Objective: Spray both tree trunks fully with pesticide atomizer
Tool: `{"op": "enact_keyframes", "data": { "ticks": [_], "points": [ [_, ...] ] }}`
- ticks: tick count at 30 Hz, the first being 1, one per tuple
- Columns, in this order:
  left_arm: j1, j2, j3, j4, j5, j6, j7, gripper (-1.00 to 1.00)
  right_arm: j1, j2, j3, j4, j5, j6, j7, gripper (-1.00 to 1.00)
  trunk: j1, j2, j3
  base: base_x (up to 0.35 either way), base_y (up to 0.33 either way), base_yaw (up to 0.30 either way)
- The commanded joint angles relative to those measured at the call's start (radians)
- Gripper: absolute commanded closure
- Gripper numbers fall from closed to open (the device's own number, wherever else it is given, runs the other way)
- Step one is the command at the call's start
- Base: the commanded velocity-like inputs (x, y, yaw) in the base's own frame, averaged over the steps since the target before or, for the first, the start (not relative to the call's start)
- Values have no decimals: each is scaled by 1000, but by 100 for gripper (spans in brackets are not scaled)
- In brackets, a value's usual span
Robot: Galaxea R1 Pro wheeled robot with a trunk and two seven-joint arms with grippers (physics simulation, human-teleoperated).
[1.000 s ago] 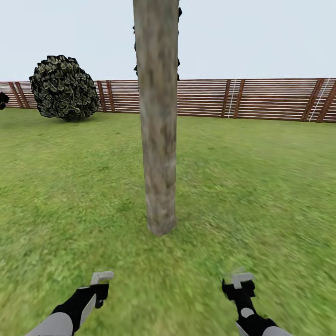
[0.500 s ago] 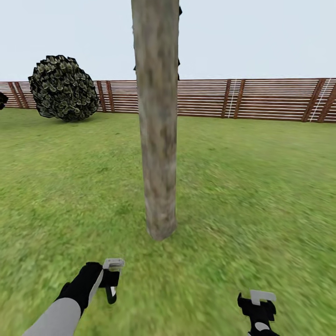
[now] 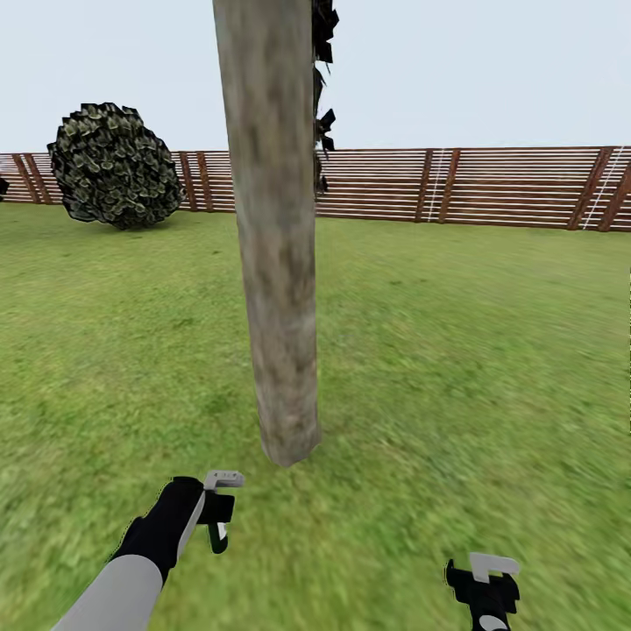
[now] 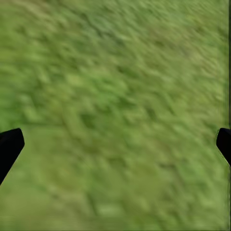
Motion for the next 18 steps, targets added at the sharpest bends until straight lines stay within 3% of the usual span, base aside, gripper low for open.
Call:
{"op": "enact_keyframes", "data": {
  "ticks": [1,12,18],
  "points": [
    [0,-1,-1,0,-2,0,0,100,0,0,0,-1,0,0,0,-100,0,0,0,7,-290,0],
    [-2,-1,-1,0,-1,1,0,100,0,0,0,-1,0,0,-1,-100,0,0,0,60,-288,0],
    [0,1,-3,-14,-1,1,2,100,0,0,-1,-1,0,0,-1,-100,0,0,2,0,0,-202]
  ]
}}
